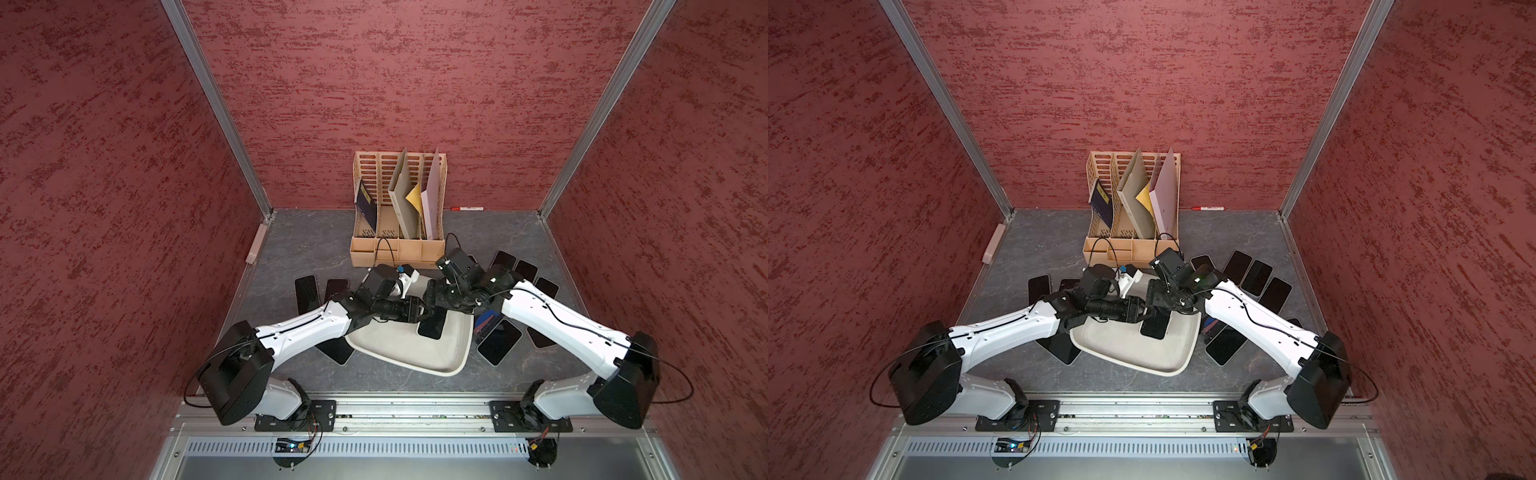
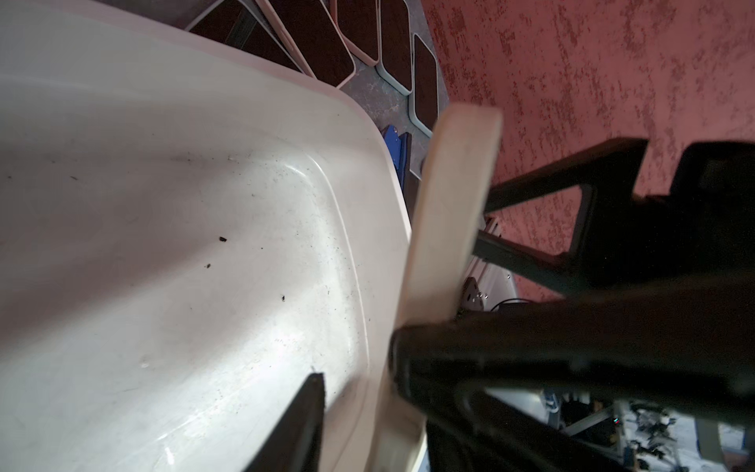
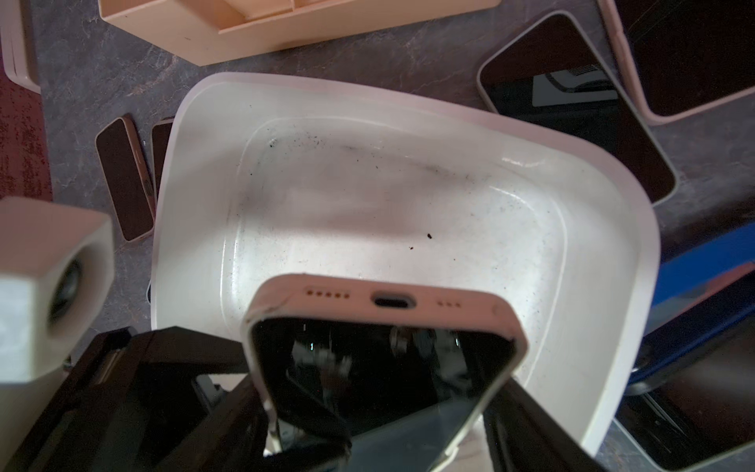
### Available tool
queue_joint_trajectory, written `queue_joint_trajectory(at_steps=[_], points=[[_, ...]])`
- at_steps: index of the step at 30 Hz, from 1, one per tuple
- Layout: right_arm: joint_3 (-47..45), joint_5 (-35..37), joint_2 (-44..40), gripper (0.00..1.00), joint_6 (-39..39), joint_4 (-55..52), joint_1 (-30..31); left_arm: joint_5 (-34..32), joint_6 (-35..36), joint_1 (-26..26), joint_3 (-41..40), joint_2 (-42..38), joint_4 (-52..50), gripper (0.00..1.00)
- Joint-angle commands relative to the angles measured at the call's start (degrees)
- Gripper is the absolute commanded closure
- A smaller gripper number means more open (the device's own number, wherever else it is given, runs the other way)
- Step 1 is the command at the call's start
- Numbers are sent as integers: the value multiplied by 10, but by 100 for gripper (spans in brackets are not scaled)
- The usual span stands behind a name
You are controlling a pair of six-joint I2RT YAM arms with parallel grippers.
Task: Take the phone out of the storage box
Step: Pick up the phone from the storage box, then place the phone at the center of the board.
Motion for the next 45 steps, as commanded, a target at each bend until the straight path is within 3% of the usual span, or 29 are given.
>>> queue_joint_trajectory(at_steps=[1, 5, 8, 9, 11, 19, 24, 29, 38, 45], points=[[-3, -10, -19, 34, -3, 26, 2, 17, -13, -1, 12, 12, 26, 75], [-5, -10, -18, 34, -5, 28, 2, 25, -37, 3, 6, 12, 48, 99], [-8, -10, -18, 30, -5, 30, 2, 35, -57, 7, -2, 12, 65, 100], [-10, -11, -18, 25, -5, 30, 1, 36, -62, 8, -5, 11, 68, 100], [-13, -15, -19, 2, -7, 30, -1, 36, -70, 11, -11, 4, 72, 100], [-54, 14, -94, 2, -41, 46, -44, 20, -119, 24, -63, -37, 107, 100], [-148, -52, -174, 2, -87, 170, -58, 0, -145, 28, -89, -72, 95, 100], [-201, -97, -184, 2, -100, 201, -57, -35, -149, 44, -96, -125, 46, 100], [-305, -94, -284, 2, -122, 285, -55, -49, -139, 155, -93, -215, -60, 100], [-301, -109, -267, 2, -126, 294, -54, -28, -100, 283, -64, -248, -158, 100]])
